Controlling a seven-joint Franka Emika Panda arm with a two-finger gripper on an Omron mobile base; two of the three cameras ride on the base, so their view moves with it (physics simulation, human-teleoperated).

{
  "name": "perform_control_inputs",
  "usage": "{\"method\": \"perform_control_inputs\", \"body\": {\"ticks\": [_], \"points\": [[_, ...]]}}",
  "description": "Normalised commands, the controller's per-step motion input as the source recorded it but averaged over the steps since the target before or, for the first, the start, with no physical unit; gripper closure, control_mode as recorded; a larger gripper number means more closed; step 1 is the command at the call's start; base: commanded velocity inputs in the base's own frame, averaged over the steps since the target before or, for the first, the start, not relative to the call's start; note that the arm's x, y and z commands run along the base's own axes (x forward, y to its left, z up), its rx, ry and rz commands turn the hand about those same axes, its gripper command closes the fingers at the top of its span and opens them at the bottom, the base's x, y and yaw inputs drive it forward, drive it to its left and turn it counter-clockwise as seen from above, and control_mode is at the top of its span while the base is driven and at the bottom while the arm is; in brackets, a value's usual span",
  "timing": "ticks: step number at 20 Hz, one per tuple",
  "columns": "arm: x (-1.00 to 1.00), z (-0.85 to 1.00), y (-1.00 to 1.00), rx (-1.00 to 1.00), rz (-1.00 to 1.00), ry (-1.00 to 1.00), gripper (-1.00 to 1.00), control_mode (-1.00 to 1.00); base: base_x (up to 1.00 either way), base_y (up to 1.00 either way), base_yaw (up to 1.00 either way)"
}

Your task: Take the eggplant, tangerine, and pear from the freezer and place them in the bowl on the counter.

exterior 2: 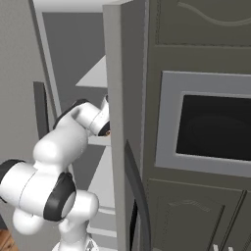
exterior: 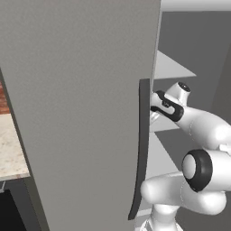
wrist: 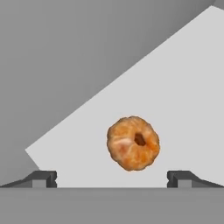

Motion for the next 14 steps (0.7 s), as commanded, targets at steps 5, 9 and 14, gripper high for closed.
{"method": "perform_control_inputs", "body": {"ticks": [5, 9, 14], "points": [[0.00, -0.17, 0.00, -0.02, 0.03, 0.00, -1.00, -1.00, 0.00, 0.00, 0.00], [0.07, -0.15, 0.01, -0.02, 0.02, 0.00, -1.00, -1.00, 0.00, 0.00, 0.00], [0.21, -0.08, 0.02, 0.00, 0.01, -0.01, -1.00, -1.00, 0.00, 0.00, 0.00]]}}
